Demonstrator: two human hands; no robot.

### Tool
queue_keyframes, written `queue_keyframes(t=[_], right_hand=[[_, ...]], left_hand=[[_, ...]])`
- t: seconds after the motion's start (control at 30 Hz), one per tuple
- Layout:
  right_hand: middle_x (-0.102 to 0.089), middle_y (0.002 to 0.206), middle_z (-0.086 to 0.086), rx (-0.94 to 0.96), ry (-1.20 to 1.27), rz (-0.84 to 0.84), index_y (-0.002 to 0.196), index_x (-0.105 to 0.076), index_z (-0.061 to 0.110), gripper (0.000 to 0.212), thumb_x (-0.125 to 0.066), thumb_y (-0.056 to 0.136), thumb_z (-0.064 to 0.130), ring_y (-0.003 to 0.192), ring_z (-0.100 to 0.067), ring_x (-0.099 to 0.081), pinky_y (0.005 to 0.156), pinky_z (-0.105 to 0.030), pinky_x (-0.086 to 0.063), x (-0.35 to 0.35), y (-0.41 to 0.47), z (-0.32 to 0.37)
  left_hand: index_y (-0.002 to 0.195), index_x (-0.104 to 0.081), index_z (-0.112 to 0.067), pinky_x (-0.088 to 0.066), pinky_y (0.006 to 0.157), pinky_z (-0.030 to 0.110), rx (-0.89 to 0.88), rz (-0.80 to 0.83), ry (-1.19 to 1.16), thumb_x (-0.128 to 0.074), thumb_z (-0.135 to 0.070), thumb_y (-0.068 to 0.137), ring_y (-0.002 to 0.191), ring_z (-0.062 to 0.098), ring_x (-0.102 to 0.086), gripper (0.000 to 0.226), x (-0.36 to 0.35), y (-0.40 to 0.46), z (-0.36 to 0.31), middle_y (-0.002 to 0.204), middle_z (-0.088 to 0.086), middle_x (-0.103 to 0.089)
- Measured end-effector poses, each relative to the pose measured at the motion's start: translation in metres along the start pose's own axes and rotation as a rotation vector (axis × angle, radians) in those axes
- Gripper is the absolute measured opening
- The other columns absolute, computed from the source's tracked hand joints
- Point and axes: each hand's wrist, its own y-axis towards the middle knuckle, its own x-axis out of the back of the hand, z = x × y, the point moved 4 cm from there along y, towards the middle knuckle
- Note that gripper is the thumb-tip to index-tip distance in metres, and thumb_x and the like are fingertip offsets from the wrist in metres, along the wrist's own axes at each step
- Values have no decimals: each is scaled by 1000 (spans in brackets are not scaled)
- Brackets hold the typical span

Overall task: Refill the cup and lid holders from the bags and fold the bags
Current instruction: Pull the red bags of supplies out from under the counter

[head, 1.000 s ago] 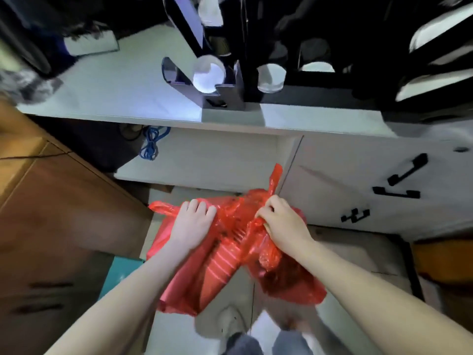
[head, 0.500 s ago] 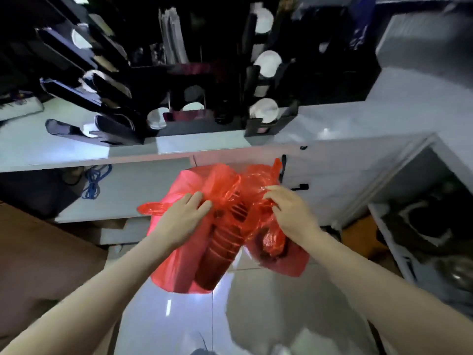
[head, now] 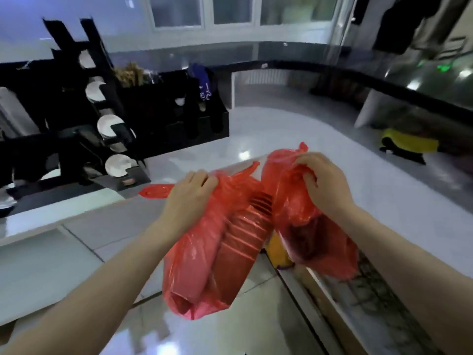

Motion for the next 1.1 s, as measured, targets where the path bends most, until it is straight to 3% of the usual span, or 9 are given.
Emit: queue_keyframes(t=[0.1,0.17,0.37,0.47,0.6,0.77,0.87,1.0,1.1], right_hand=[[-65,115,-9,-25,-71,-94,104,-68,7,31,-53,81,-8,108,-29,-58,95,-25,-38,32,11,-28],[-64,117,-10,-49,-116,-148,105,-68,5,29,-55,83,-9,110,-30,-58,95,-23,-36,47,18,-46],[-63,117,-12,-134,-165,-270,103,-68,1,29,-54,82,-13,110,-32,-58,95,-36,-44,63,46,-101],[-63,115,-12,-175,-207,-330,102,-68,0,31,-54,79,-15,109,-31,-58,95,-32,-43,67,75,-137],[-64,112,-12,-243,-264,-380,100,-69,0,28,-56,79,-14,108,-29,-58,94,-23,-39,73,121,-185],[-63,112,-10,-306,-304,-415,101,-70,3,28,-58,81,-11,107,-27,-59,92,-19,-38,74,157,-238],[-61,117,-11,-383,-302,-397,102,-72,6,28,-59,83,-9,110,-28,-57,93,-20,-37,71,162,-264],[-55,128,-11,-456,-332,-249,108,-72,11,31,-57,86,-4,119,-30,-50,98,-31,-39,68,173,-299],[-53,132,-8,-485,-336,-180,116,-69,16,35,-57,87,2,125,-27,-44,101,-28,-32,62,178,-321]], left_hand=[[91,-62,1,-50,54,43,-26,-92,-38,-64,8,72,68,36,-55,21,-8,58,-20,80,20,-55],[93,-63,1,-49,53,42,-53,-141,-72,-55,3,77,69,35,-54,18,-15,97,-32,81,19,-55],[95,-63,-1,-50,59,47,-120,-169,-162,-61,8,74,73,37,-55,23,-64,200,-49,84,19,-55],[95,-63,-1,-50,56,44,-123,-215,-229,-54,5,76,73,37,-55,22,-95,254,-48,83,19,-55],[94,-62,0,-49,59,45,-150,-172,-292,-64,11,72,74,37,-55,25,-142,330,-47,83,19,-54],[99,-60,-2,-47,61,46,-167,-78,-337,-55,11,76,79,37,-51,27,-195,398,-50,88,17,-52],[106,-59,-4,-45,67,46,-143,-30,-381,-50,8,82,86,35,-49,28,-220,427,-53,94,16,-52],[110,-59,-6,-43,72,44,-114,29,-389,-49,7,85,90,34,-48,30,-246,452,-65,98,15,-52],[112,-59,-6,-46,73,46,-29,64,-394,-46,8,85,92,34,-48,33,-262,459,-68,101,15,-52]])
